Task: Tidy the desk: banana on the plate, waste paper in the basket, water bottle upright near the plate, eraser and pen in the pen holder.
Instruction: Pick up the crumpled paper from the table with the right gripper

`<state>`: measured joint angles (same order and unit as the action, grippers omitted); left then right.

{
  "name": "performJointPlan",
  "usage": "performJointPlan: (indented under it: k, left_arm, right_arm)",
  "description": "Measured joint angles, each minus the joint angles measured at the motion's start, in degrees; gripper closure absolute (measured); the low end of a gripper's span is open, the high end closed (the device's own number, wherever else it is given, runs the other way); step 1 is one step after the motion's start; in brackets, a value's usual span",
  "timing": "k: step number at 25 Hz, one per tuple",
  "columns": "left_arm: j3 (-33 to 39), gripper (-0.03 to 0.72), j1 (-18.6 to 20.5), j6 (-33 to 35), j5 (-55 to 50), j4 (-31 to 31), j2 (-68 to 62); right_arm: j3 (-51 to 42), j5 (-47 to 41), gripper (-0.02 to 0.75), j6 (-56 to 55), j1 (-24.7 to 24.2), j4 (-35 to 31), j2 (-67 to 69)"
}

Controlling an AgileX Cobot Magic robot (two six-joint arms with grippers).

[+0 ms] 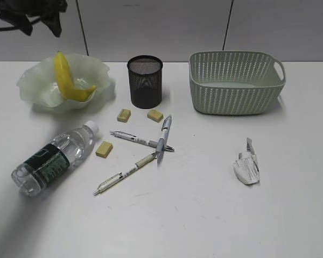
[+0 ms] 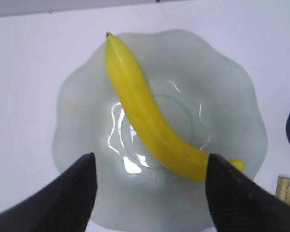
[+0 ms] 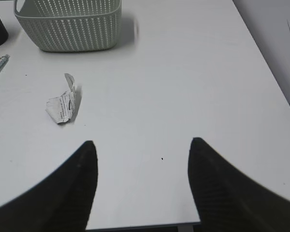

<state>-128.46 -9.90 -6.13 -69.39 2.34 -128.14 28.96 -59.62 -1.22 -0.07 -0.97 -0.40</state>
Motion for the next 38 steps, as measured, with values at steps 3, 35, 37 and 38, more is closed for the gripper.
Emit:
performJointPlan:
  k: [3, 35, 37, 38]
  left_arm:
    - [0.00, 0.165, 0.00, 0.00, -0.25, 1.30, 5.06]
    - [80.93, 0.249, -0.05, 0.00, -0.87, 0.33, 99.13]
    - [85.56, 0.249, -0.10, 0.00, -0.94, -0.98, 105.22]
    - [87.58, 0.249, -0.10, -0.07, -0.94, -1.43, 108.35]
  right_arm:
    - [0.00, 0.00, 0.265, 0.00, 0.00, 0.00, 0.00]
    - [0.00, 0.11, 0.265, 0.00, 0.00, -4.42, 0.00]
    - [0.00, 0.16, 0.265, 0.00, 0.00, -4.47, 0.00]
    - [0.00, 0.16, 0.267, 0.00, 0.00, -4.47, 0.00]
